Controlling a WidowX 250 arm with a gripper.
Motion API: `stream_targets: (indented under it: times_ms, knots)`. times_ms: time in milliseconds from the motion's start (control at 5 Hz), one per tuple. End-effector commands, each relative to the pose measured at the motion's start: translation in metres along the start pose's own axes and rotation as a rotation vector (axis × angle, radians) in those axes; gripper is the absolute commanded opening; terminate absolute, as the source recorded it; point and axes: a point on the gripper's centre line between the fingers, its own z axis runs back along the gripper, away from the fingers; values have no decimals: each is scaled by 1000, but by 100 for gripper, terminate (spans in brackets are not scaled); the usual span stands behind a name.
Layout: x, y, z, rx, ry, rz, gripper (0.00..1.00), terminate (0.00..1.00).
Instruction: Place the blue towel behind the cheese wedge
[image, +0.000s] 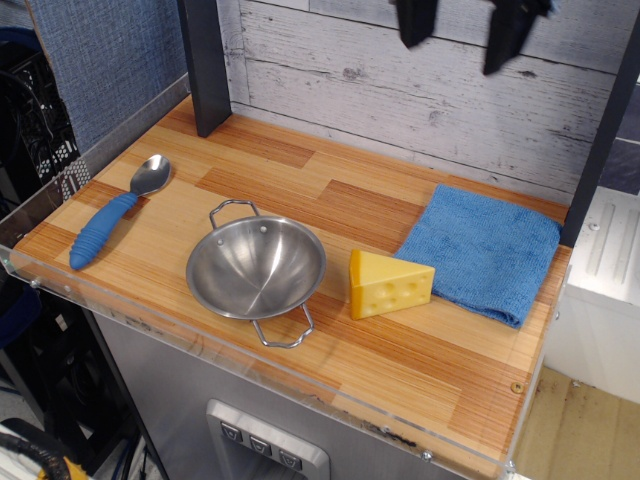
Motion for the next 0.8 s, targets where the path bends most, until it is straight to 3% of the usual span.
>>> stream_targets:
  times_ms: [0, 200, 400, 600]
  knots:
    - [-38, 33, 55, 74, -49, 58, 100, 0]
    - [-52, 43, 56, 67, 12, 98, 100, 0]
    - [-52, 43, 56, 67, 12, 98, 100, 0]
    - [-52, 43, 56, 67, 12, 98, 100, 100]
